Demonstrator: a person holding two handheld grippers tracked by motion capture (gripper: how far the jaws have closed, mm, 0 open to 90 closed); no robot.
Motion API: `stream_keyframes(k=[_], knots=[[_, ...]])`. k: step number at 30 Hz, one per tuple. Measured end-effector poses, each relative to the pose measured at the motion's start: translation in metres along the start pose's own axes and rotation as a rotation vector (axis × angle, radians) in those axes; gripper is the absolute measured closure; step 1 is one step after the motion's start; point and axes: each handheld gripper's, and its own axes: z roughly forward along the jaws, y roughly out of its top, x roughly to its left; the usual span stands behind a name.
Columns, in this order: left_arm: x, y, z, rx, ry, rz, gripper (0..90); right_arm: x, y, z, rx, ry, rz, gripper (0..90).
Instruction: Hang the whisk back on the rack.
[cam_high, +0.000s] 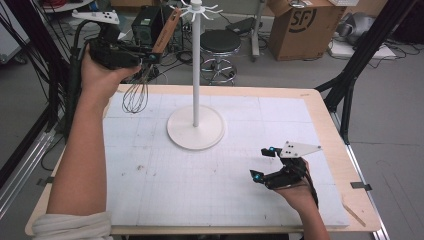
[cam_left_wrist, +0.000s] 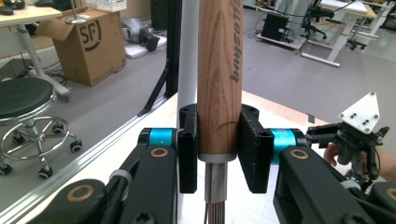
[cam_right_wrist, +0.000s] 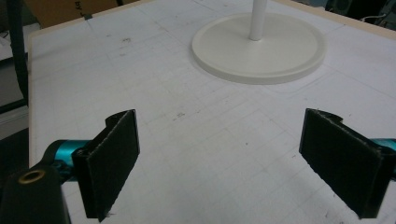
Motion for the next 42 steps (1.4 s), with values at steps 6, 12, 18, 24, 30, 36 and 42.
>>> stream_keyframes(k=[6, 12, 18, 24, 30, 36, 42], knots=[[-0.002, 0.0, 0.003, 0.009, -0.003, 0.004, 71.3, 0.0, 0.0, 0.0, 0.0, -0.001, 0.002, 11.3], [-0.006, 0.0, 0.015, 0.031, -0.016, 0.017, 71.3, 0.001, 0.0, 0.001, 0.006, 0.001, -0.002, 11.3], [-0.01, 0.0, 0.029, 0.061, -0.015, 0.025, 71.3, 0.0, 0.0, -0.001, -0.003, -0.002, -0.003, 11.4], [-0.012, 0.0, 0.043, 0.108, 0.021, 0.049, 71.2, 0.0, 0.0, -0.001, -0.003, 0.0, -0.004, 11.4], [-0.015, 0.0, 0.053, 0.112, 0.022, 0.046, 71.0, 0.001, 0.0, -0.001, -0.004, 0.004, -0.002, 11.4], [-0.015, -0.003, 0.061, 0.155, 0.038, 0.048, 63.4, 0.001, 0.0, -0.001, -0.005, 0.004, -0.002, 11.4], [-0.011, -0.01, 0.06, 0.144, 0.045, 0.004, 48.8, 0.001, 0.0, -0.001, -0.002, 0.004, -0.003, 11.4]])
